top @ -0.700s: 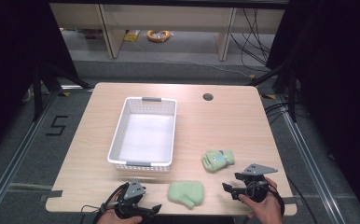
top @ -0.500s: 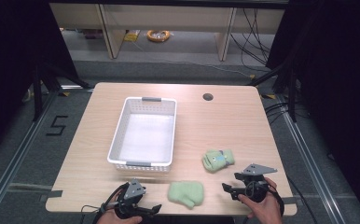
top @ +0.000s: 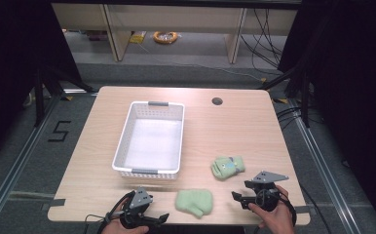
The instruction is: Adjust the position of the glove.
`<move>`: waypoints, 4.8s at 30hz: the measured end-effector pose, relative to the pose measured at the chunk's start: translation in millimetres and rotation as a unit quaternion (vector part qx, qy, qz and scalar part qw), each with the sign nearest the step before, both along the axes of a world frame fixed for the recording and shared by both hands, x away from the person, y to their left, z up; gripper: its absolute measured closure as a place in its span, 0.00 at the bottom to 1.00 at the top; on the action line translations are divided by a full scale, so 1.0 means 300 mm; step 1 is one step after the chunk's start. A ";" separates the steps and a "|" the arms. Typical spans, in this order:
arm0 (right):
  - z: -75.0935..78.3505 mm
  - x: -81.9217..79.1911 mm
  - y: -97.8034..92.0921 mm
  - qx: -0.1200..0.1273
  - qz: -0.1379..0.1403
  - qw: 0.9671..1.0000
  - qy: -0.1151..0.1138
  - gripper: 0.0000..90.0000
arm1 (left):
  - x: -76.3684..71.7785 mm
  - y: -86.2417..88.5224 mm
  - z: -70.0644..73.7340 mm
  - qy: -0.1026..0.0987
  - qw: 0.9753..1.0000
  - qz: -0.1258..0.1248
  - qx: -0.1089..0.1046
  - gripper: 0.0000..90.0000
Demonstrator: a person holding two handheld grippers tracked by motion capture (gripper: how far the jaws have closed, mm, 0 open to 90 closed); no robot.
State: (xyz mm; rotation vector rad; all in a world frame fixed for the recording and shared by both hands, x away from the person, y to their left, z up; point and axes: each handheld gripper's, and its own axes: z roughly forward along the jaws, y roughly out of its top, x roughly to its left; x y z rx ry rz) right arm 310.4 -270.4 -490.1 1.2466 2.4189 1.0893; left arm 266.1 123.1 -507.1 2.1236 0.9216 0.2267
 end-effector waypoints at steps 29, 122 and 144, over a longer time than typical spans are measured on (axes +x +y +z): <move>0.057 0.021 0.140 0.007 0.064 0.998 -0.022 0.45 | 0.000 -0.078 0.007 0.016 1.000 -0.017 -0.019 0.22; 0.090 0.155 0.047 -0.042 0.010 0.998 -0.035 0.64 | 0.072 -0.219 0.059 0.012 0.998 -0.057 -0.019 0.42; 0.004 0.308 0.090 -0.063 -0.010 0.997 0.039 0.65 | 0.073 -0.179 0.043 0.030 0.999 -0.037 -0.026 0.34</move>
